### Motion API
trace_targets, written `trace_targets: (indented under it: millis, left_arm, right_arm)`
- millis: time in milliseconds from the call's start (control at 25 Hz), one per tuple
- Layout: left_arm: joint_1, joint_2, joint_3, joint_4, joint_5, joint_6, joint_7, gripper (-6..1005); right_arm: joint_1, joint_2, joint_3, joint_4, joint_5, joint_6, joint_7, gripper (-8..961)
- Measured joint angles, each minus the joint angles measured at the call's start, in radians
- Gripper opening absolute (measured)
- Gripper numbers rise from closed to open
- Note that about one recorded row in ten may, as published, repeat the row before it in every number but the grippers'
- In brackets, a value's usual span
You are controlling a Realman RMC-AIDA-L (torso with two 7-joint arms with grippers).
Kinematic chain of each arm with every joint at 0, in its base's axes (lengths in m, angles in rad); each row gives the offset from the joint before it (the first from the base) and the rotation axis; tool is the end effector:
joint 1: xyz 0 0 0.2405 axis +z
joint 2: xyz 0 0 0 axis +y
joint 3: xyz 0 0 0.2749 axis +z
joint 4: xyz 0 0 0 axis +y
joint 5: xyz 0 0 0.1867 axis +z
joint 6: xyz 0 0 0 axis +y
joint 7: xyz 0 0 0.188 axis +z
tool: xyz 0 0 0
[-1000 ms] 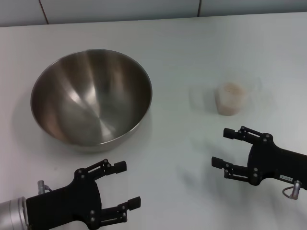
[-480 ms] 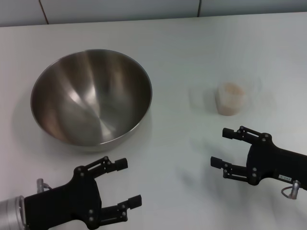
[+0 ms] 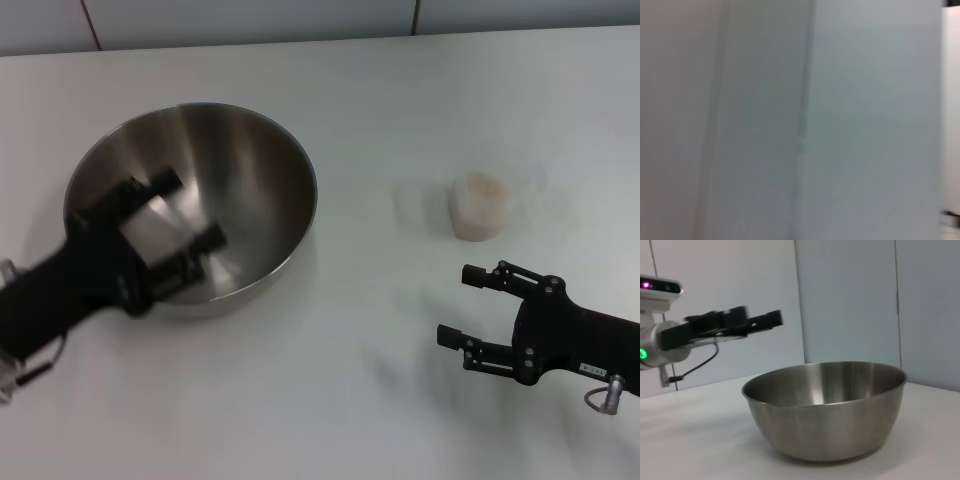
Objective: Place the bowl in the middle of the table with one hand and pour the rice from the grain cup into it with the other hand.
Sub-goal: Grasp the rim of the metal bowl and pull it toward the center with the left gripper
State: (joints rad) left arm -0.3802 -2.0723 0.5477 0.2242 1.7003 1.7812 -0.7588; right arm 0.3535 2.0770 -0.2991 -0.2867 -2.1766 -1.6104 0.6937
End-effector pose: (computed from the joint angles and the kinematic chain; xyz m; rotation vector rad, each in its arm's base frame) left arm -0.2468 0.2717 -0.0393 -2.3409 -0.3631 -1.2405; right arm 0.3024 0.2526 -0.0740 -2.5449 0.4165 0.8007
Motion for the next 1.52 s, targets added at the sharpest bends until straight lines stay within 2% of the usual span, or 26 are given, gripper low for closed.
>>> trace_targets:
  millis: [40,80,120,160,200,240,320,560,760,1320,1400,1520]
  left_arm:
    - [0.000,0.000,0.000,0.000,0.000,0.000,0.000,795]
    - [-0.018,0.000,-0.075,-0.001,-0.001,-0.032,0.001,794]
    - [-0.018,0.000,-0.075,-0.001,-0.001,-0.032,0.001,793]
    - [-0.032,0.002,-0.135,-0.002,-0.001,-0.059,0.001,792]
    - [-0.032,0.002,-0.135,-0.002,-0.001,-0.059,0.001,791]
    - [-0.048,0.002,-0.200,0.000,-0.002,-0.100,0.001,790]
    - [-0.053,0.002,-0.215,0.002,-0.002,-0.113,0.001,788]
    - [-0.098,0.003,-0.282,0.011,-0.017,-0.288,0.014,782]
    - [-0.108,0.004,-0.284,0.012,-0.021,-0.348,0.020,778]
    - [-0.109,0.006,-0.277,0.034,-0.019,-0.349,-0.028,764]
    - [-0.109,0.006,-0.264,0.062,-0.017,-0.349,-0.064,763]
    - [-0.104,0.008,-0.169,0.164,-0.013,-0.360,-0.199,760]
  right_arm:
    - [0.000,0.000,0.000,0.000,0.000,0.000,0.000,825]
    - [0.000,0.000,0.000,0.000,0.000,0.000,-0.001,825]
    - [0.001,0.000,0.000,0.000,0.000,0.000,-0.003,825]
    - [0.002,0.000,0.001,0.003,0.000,-0.001,-0.009,825]
    - [0.002,0.000,0.003,0.007,0.000,-0.001,-0.018,825]
    - [0.002,0.000,0.005,0.011,0.001,-0.003,-0.028,825]
    - [0.003,0.000,0.007,0.014,0.001,-0.004,-0.035,825]
    - [0.009,0.000,0.010,0.017,0.006,-0.007,-0.049,825]
    - [0.012,0.000,0.011,0.017,0.016,-0.007,-0.050,824]
    - [0.013,0.000,0.011,0.017,0.017,-0.005,-0.050,824]
    - [0.013,0.000,0.011,0.017,0.017,-0.004,-0.050,824]
    - [0.015,0.000,0.011,0.017,0.017,-0.004,-0.049,824]
